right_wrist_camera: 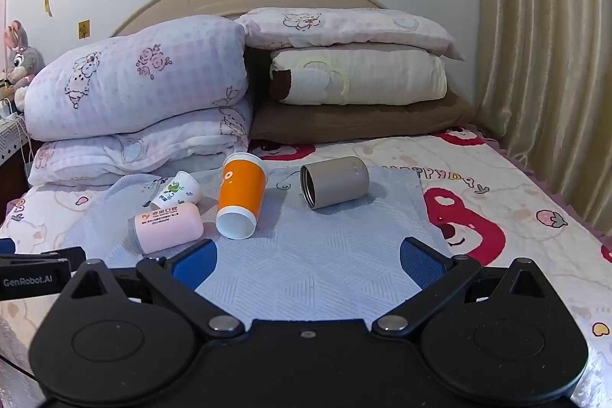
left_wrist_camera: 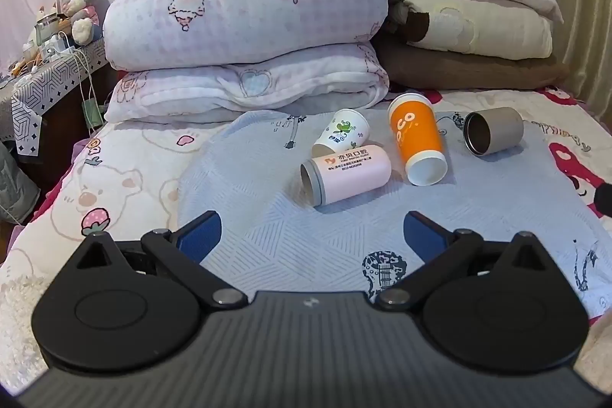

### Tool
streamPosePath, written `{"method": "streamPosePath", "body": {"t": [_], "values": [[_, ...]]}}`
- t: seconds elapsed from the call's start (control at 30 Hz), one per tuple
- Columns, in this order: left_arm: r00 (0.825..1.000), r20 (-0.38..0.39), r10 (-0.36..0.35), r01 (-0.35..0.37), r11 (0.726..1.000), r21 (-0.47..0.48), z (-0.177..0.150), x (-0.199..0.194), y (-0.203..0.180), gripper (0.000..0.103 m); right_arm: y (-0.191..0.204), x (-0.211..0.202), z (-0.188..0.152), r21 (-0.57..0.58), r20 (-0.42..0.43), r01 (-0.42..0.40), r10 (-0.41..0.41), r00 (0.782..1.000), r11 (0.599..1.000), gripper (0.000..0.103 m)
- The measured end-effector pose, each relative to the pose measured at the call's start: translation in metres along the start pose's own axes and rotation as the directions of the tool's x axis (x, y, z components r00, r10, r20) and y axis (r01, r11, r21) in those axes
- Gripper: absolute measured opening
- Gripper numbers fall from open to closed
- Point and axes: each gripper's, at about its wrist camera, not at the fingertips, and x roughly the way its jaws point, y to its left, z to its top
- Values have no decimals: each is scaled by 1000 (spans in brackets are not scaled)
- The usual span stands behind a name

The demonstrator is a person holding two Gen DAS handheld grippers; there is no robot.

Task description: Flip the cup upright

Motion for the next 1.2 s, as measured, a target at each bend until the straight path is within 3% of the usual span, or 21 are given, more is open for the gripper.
{"method": "streamPosePath", "body": {"t": [0.3,0.37,1.2], "values": [[999,-24,-40,39,998,-40,16,1,-2,103,-1,2,0,-2,0,-5,5,1000,1000,103],[999,-6,-52,51,997,-50,4,3,2,103,-2,2,1,-2,-2,-1,1,1000,1000,103],[996,-11,-88,86,993,-86,-4,10,5,103,-15,5,-1,-1,-7,3,-3,1000,1000,103]]}}
